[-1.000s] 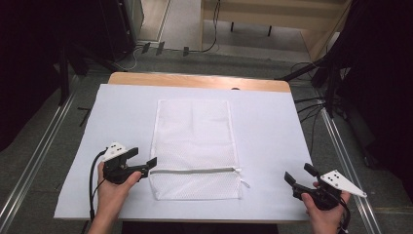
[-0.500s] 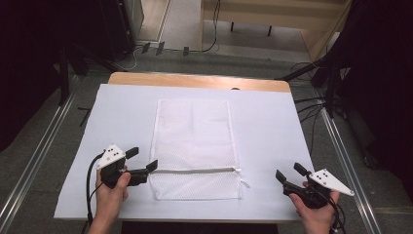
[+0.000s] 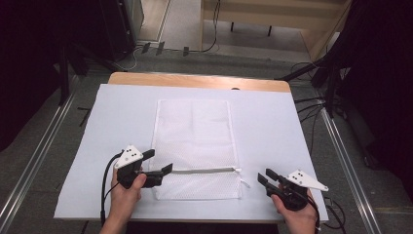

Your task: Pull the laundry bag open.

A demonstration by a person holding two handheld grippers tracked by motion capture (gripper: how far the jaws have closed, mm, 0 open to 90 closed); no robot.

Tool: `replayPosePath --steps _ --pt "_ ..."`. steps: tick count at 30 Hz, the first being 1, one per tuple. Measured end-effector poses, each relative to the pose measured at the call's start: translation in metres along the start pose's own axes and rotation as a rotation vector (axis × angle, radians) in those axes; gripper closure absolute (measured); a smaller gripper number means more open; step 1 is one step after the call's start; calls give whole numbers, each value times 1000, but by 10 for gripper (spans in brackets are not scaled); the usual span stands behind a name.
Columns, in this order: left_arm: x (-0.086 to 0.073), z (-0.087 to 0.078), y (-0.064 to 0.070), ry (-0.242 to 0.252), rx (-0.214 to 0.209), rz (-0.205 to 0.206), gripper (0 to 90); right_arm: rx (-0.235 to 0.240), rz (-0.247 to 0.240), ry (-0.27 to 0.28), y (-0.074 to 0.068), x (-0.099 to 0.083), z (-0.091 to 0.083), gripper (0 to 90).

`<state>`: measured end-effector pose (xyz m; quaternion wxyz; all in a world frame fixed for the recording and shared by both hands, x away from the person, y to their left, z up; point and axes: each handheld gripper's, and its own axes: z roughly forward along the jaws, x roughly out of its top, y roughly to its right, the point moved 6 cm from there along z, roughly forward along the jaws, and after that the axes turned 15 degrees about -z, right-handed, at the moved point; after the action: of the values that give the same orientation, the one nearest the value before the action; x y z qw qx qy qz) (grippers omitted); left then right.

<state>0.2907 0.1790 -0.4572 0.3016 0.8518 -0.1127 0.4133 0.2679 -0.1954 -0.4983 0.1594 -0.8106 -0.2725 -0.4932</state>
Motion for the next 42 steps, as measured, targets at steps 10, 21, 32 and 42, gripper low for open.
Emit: replayPosePath --steps 10,21,32,42 --pt "-7 11 11 -36 -23 15 155 164 100 -76 -19 -6 19 599" --pt "-12 25 27 -70 -50 2 165 132 60 -142 -40 -4 48 515" --pt "-12 67 72 -154 -38 38 232 28 7 -167 -59 -3 52 604" --pt "-7 110 108 -229 -46 77 254 -84 8 -184 -59 -5 51 874"
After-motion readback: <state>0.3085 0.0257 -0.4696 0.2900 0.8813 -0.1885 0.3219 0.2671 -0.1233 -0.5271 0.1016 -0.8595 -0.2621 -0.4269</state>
